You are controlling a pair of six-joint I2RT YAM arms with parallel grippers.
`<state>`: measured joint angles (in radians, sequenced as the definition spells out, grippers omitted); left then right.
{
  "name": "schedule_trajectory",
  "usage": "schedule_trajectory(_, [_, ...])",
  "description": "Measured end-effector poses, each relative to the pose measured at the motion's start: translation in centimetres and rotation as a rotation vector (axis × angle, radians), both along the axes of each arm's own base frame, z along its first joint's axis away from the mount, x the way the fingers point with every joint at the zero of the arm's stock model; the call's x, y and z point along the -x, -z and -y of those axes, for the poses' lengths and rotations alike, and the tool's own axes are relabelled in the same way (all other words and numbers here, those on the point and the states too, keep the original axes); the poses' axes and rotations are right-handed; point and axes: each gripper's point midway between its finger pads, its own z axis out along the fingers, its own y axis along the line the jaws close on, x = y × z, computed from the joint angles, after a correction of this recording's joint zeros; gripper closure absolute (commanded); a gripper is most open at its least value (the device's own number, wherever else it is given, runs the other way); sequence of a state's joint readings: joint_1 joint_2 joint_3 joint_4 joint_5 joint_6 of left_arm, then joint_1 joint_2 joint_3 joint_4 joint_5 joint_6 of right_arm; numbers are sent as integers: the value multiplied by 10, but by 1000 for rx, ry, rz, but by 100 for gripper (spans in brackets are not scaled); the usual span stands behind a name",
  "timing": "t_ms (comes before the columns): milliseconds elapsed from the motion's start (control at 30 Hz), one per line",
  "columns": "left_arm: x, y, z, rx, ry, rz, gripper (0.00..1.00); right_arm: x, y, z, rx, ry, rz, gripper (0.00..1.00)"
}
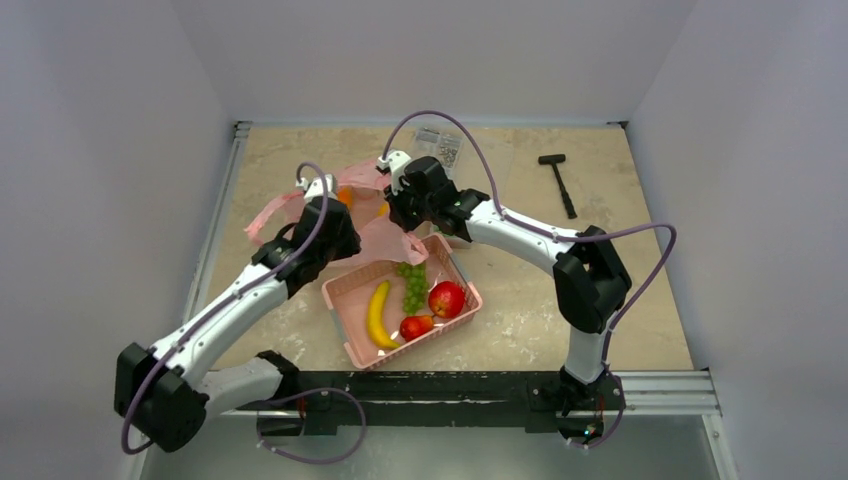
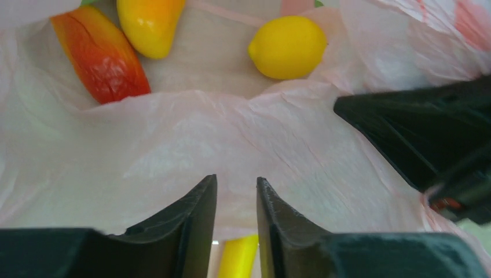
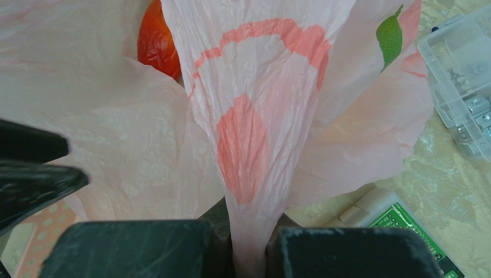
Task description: Take the fake fruits out of the plastic bag
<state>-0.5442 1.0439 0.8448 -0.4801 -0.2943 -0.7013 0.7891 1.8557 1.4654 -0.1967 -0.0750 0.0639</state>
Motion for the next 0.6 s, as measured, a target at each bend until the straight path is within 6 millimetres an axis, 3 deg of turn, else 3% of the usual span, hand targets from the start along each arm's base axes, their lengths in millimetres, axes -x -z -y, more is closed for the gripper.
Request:
schedule_trajectory(67, [-16,9,0,-53,-2,-19,58,0,0,0,-2,-1,1,100])
schedule_trajectory(267, [-61,33,7,-167,-17,-79,58,1,-1,-3,-12,-14,-3,100])
schedule_trajectory(433, [-81,57,0,-258,-52,-115,51,2,-3,-6,-28,-22,-4,100])
schedule_trajectory(600, [-106,62,-5,-376,-48,-115,40,1,-1,-4,-49,-7,-24,100])
